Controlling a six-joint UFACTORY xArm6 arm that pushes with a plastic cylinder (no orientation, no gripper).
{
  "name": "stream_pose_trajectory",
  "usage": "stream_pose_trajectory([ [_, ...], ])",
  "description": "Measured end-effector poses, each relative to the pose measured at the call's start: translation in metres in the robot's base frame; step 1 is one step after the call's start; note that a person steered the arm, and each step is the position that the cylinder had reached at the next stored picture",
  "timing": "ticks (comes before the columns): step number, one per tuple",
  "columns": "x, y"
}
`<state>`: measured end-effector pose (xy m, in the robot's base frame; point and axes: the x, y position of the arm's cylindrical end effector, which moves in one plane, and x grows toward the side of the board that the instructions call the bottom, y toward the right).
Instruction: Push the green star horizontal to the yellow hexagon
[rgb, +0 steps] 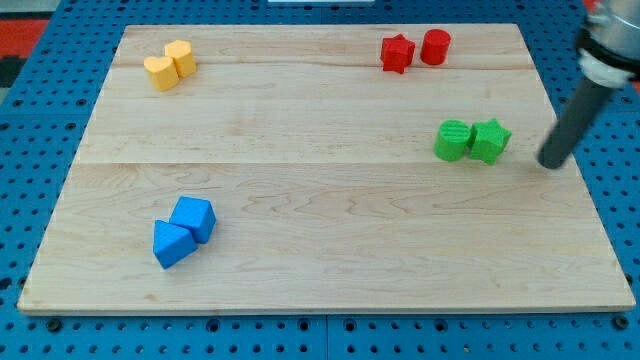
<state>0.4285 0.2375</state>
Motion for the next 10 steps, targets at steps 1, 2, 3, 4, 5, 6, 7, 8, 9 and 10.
stream_pose_trajectory([
  [1, -0.019, -0.063],
  [2, -0.02, -0.111],
  [3, -0.015, -0.114],
  [4, -0.062, -0.146],
  [5, -0.067, -0.192],
  [6, -0.107, -0.22],
  [7, -0.151, -0.273],
  [8, -0.141, -0.287],
  [9, -0.133, -0.313],
  [10, -0.117, -0.373],
])
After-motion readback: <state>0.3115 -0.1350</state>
